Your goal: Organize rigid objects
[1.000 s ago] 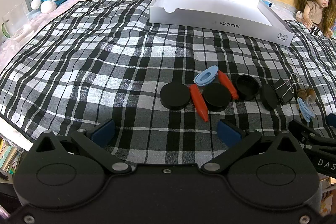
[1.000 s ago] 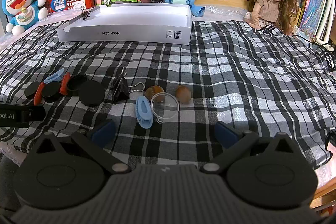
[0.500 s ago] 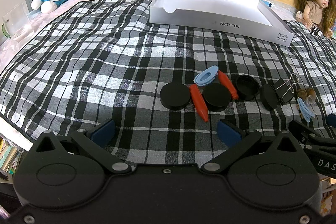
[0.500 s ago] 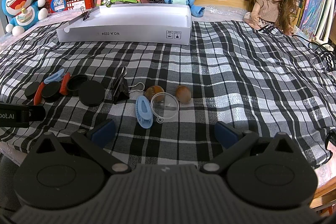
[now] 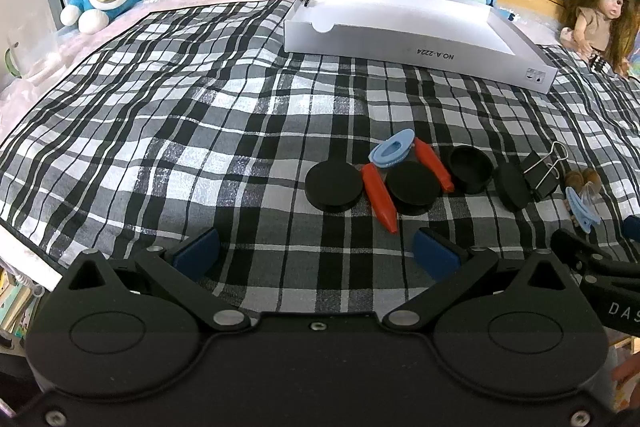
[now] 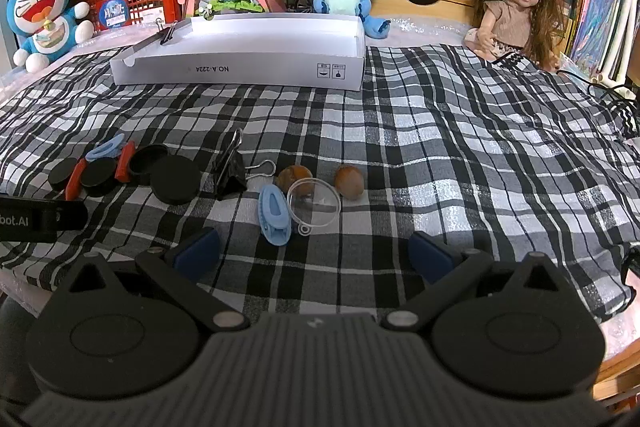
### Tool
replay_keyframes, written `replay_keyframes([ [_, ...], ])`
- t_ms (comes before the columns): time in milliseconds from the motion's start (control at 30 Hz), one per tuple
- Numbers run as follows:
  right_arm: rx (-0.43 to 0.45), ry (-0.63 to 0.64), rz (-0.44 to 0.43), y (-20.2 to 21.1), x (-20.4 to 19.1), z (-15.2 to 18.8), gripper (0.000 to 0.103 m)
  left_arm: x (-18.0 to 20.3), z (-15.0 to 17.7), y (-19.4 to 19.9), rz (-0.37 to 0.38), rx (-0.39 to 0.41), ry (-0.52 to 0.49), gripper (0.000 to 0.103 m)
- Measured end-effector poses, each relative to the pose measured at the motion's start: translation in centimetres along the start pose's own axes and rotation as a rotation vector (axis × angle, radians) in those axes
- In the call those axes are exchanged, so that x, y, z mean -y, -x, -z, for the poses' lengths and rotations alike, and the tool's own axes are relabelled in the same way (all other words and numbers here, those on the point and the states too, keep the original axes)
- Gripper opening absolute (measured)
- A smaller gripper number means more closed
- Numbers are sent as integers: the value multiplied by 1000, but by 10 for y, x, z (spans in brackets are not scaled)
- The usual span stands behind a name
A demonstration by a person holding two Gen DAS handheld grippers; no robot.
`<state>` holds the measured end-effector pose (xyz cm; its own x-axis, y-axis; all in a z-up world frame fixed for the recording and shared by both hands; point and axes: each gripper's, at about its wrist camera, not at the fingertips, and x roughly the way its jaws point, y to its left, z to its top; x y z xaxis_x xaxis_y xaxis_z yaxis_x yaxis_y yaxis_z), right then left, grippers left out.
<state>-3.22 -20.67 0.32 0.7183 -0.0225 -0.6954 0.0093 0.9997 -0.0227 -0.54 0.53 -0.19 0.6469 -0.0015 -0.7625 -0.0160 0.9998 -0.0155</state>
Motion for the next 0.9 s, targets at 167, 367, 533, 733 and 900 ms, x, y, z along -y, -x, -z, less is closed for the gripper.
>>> replay_keyframes([
  [167,15,2,-9,0,1,1,103,1,1,2,-3,19,-1,103],
  [367,49,7,-21,1,1,5,103,1,-1,3,5,14,17,101],
  [533,62,-8,-84,8,5,0,100,-1,3,13,68,56,7,78],
  [733,154,38,-108,26,-2,2,87,3,7,25,176,96,-23,39],
  [900,160,81,-148,32,-11,2,75,8,5,24,209,100,-16,28],
])
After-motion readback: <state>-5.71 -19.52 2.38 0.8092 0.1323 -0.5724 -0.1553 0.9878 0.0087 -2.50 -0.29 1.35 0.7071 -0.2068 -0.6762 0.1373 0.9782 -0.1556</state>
